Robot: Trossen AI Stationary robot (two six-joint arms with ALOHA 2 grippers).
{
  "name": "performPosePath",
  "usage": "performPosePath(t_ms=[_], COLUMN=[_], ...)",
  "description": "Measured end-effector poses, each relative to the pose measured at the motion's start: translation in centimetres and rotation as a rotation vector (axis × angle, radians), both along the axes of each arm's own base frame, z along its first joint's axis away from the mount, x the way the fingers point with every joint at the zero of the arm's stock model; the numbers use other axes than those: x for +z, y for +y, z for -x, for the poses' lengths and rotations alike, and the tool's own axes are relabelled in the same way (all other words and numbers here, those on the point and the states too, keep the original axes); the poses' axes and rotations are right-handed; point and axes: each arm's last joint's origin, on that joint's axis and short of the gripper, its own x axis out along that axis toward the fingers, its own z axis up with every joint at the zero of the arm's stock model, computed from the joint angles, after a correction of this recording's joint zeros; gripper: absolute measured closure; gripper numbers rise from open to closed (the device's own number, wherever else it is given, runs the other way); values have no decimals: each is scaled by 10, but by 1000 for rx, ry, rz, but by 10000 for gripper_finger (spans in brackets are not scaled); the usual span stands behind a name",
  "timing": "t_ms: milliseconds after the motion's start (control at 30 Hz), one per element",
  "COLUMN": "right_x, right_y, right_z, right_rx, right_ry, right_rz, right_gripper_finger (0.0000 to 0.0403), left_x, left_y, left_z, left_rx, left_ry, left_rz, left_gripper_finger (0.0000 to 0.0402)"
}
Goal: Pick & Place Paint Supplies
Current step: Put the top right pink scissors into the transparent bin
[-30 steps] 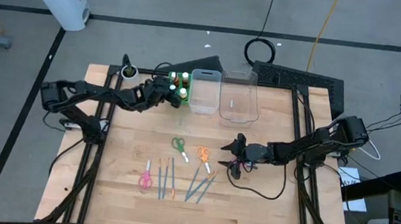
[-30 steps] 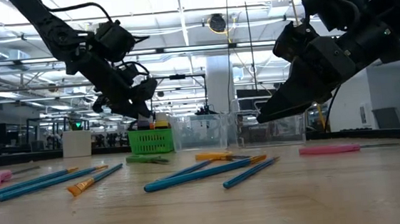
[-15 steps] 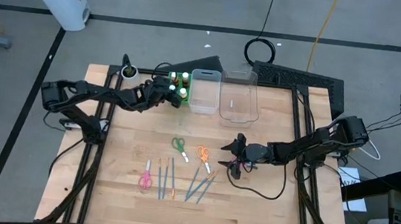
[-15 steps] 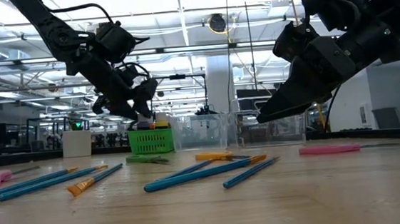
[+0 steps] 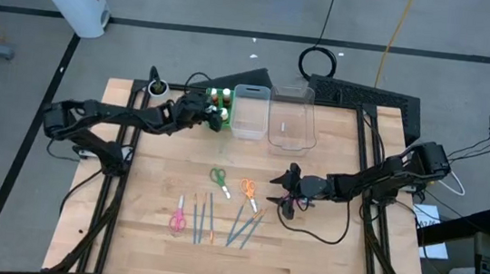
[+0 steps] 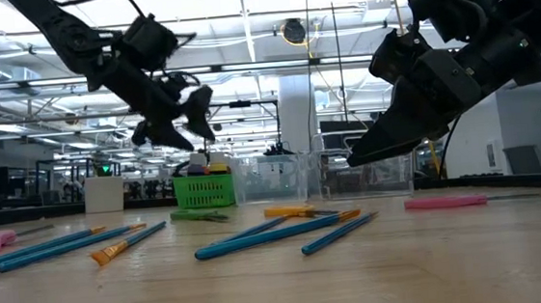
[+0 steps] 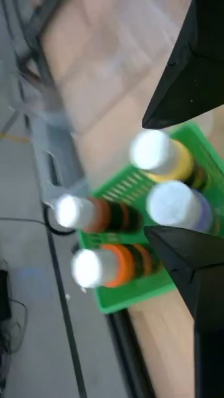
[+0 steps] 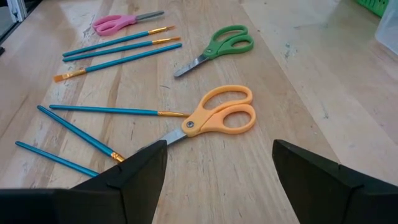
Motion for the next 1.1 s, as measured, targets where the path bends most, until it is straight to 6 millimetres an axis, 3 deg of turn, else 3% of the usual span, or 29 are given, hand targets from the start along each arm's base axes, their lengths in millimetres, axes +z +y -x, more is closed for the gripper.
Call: performPosePath(t_ms=[333,533,867,1100], right_x=[0,-3,18,13], right_y=[0,-1,4,13], right_z=[0,7,39,46], right_rx=[3,14,88,42], right_ry=[5,96,253,310], right_rz=[0,34,114,119], right_gripper_finger=[122,122,128,182], left_x=[53,72,72,58], left_y=[-18,-35,-62,-69], left_z=[25,44,55,52], left_rx=[-48,-78,-91,-97], left_ry=[-141,-156,-70,-24], left_rz=[-84,-89,-99,-96], left_gripper_finger=[131,131,130,131])
